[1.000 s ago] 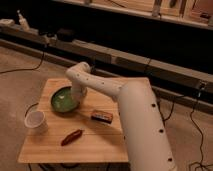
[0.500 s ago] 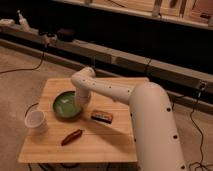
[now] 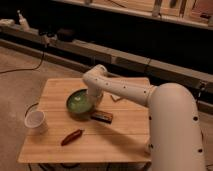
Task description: Drag the ceramic bowl in a circle
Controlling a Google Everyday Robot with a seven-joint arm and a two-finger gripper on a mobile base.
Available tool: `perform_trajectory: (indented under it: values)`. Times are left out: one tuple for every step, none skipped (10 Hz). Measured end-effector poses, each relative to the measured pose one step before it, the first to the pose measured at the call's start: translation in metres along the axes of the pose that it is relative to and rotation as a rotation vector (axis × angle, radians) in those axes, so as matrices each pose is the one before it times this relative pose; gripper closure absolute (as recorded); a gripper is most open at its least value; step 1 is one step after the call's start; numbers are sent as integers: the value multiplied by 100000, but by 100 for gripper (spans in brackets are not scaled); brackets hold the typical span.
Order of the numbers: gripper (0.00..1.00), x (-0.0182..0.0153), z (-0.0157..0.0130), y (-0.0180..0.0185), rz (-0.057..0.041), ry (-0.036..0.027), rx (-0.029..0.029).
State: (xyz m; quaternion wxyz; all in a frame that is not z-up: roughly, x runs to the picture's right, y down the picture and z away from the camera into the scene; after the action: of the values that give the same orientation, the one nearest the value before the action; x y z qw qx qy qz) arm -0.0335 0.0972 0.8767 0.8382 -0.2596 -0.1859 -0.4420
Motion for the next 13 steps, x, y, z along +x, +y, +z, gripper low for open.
perform_trajectory:
  values:
    - [100,778,-615,1322,4699,1880,507]
    - [100,878,-268,1417,4341,1786,363]
    - [100,1198,-36,1235,3863,1978,1470]
    - [100,1501,141,1197,3496,2371,1721]
    - [100,1466,0,715,2396,2532,2122]
    - [100,1393,-95,375,2483,2180,2278]
    - [100,1583,-67,-102,2554,2497,3174]
    - [100,911,46,-566,1320,1192,2443]
    - [100,271,265,-766,90,-203,1524]
    - [100,74,604,-888,-1149,-1264,1083]
    - [100,-574,1645,-1405,-2444,-4228,414]
    - [100,-592,1531,-1468,-2743,-3819,11]
    - [100,-506,916,-1100,-2322,-2358,-12]
